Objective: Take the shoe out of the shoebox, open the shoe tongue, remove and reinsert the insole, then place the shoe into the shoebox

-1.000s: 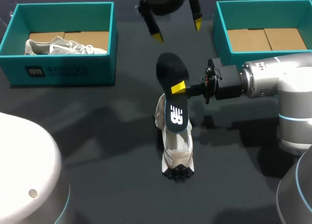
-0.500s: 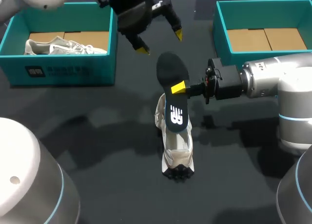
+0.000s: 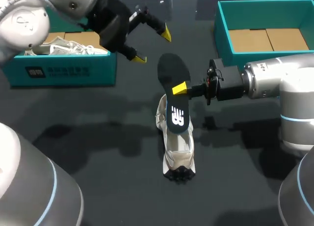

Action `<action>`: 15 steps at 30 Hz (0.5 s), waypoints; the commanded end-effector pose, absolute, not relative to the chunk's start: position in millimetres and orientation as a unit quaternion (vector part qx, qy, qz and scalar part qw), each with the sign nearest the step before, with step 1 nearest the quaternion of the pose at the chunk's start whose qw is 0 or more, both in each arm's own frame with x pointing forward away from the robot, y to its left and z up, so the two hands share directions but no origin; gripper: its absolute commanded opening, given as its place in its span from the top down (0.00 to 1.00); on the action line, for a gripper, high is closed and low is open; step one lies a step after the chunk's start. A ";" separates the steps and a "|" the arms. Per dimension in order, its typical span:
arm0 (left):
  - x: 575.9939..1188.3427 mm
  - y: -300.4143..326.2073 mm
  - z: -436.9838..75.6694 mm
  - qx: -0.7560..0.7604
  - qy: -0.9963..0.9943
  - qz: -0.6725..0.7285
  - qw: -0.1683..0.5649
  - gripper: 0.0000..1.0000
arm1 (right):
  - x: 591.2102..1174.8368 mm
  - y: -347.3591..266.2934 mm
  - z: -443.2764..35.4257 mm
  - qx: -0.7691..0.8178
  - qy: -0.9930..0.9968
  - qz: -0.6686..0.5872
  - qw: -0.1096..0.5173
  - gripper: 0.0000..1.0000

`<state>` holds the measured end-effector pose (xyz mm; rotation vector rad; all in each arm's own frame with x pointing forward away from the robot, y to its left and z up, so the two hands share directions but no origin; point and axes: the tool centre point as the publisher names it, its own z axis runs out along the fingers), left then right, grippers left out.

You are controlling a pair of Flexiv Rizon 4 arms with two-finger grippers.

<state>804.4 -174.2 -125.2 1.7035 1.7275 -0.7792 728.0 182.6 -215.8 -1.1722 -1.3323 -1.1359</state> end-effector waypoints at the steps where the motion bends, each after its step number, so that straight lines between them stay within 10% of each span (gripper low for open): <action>1: 802.0 -167.8 -128.8 0.595 0.603 -0.374 0.378 0.00 | 727.1 183.7 -216.2 -0.485 -0.550 -0.468 0.494 1.00; 15: 800.8 -160.9 -139.4 0.561 0.621 -0.378 0.396 0.00 | 727.1 183.7 -216.2 -0.485 -0.550 -0.468 0.494 1.00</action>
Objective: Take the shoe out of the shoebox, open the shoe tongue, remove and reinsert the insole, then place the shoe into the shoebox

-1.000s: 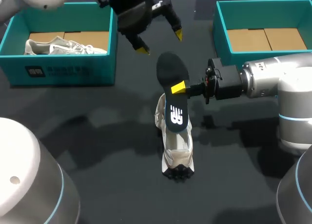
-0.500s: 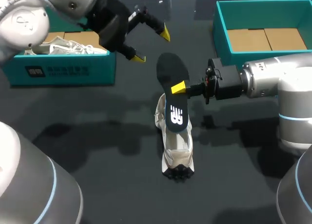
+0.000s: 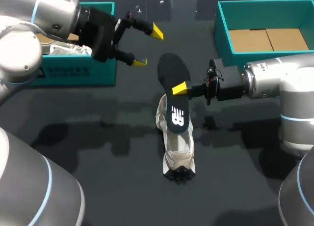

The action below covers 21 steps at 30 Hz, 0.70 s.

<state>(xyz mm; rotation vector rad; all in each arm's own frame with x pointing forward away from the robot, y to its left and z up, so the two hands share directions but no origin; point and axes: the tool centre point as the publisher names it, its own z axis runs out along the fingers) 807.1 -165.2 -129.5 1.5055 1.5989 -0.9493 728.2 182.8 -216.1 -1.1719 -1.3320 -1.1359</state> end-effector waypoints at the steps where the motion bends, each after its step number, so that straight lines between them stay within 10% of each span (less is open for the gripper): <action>1: 799.7 -157.8 -141.3 0.555 0.623 -0.379 0.400 0.00 | 727.1 183.7 -216.2 -0.485 -0.550 -0.468 0.494 1.00; 21: 785.7 -135.1 -164.0 0.551 0.611 -0.385 0.419 0.00 | 727.1 183.7 -216.2 -0.485 -0.550 -0.468 0.494 1.00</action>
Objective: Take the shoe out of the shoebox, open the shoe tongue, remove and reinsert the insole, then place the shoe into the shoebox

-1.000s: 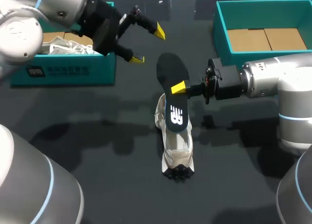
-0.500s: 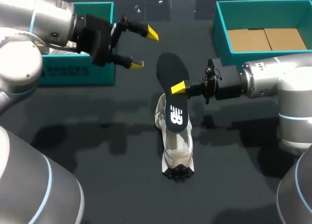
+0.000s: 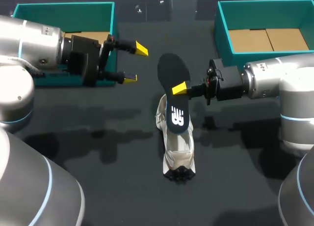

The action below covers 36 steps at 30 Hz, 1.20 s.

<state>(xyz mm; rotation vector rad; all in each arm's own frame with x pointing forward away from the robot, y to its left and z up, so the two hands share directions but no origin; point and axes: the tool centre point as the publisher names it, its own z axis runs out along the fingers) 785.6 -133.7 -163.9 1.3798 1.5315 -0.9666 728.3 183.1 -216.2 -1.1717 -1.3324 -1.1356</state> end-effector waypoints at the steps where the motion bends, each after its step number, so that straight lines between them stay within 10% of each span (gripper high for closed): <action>1: 785.7 -135.1 -164.0 0.551 0.611 -0.385 0.419 0.00 | 727.1 183.7 -216.2 -0.485 -0.550 -0.468 0.494 1.00; 12: 771.0 -157.2 -197.5 0.514 0.613 -0.412 0.436 0.00 | 725.5 194.6 -214.1 -0.484 -0.528 -0.481 0.506 1.00; 22: 775.8 -177.0 -210.6 0.480 0.624 -0.425 0.447 0.45 | 724.4 203.2 -211.1 -0.483 -0.510 -0.491 0.515 1.00; 36: 779.6 -193.1 -221.1 0.455 0.621 -0.444 0.458 0.56 | 723.1 208.6 -208.4 -0.476 -0.506 -0.499 0.518 1.00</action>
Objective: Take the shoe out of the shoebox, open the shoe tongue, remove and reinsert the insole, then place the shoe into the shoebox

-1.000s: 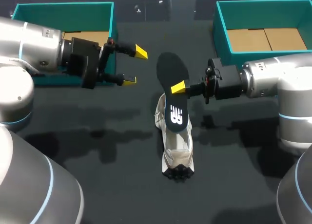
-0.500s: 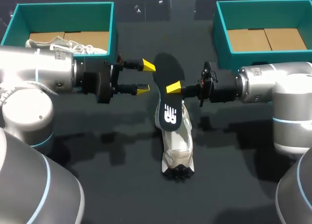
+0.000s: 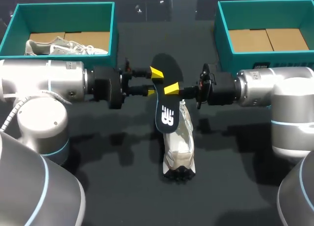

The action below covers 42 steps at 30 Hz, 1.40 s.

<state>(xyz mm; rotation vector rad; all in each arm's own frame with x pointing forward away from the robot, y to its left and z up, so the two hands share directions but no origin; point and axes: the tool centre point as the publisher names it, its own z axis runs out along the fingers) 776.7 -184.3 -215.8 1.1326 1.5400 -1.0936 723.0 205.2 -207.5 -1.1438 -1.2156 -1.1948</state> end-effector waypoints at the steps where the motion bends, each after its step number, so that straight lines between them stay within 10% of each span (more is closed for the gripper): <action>1: 779.6 -194.1 -221.6 0.454 0.620 -0.445 0.459 0.56 | 723.2 209.0 -208.4 -0.475 -0.506 -0.499 0.519 1.00; 30: 773.3 -215.1 -228.7 0.453 0.596 -0.448 0.489 0.76 | 722.5 210.4 -209.7 -0.477 -0.497 -0.497 0.528 1.00; 33: 773.0 -216.4 -228.9 0.453 0.596 -0.447 0.491 1.00 | 723.0 210.2 -209.8 -0.477 -0.497 -0.496 0.529 1.00; 37: 771.9 -217.1 -228.0 0.453 0.593 -0.447 0.493 1.00 | 723.6 207.4 -211.7 -0.478 -0.495 -0.496 0.530 1.00; 38: 771.2 -216.8 -227.5 0.453 0.593 -0.448 0.493 1.00 | 723.4 206.0 -212.7 -0.478 -0.494 -0.497 0.529 0.94; 41: 769.1 -213.4 -224.6 0.455 0.591 -0.448 0.493 1.00 | 721.8 198.1 -215.6 -0.476 -0.498 -0.503 0.522 0.00; 42: 768.6 -211.7 -223.8 0.455 0.591 -0.447 0.494 1.00 | 720.6 193.4 -216.2 -0.474 -0.501 -0.506 0.519 0.00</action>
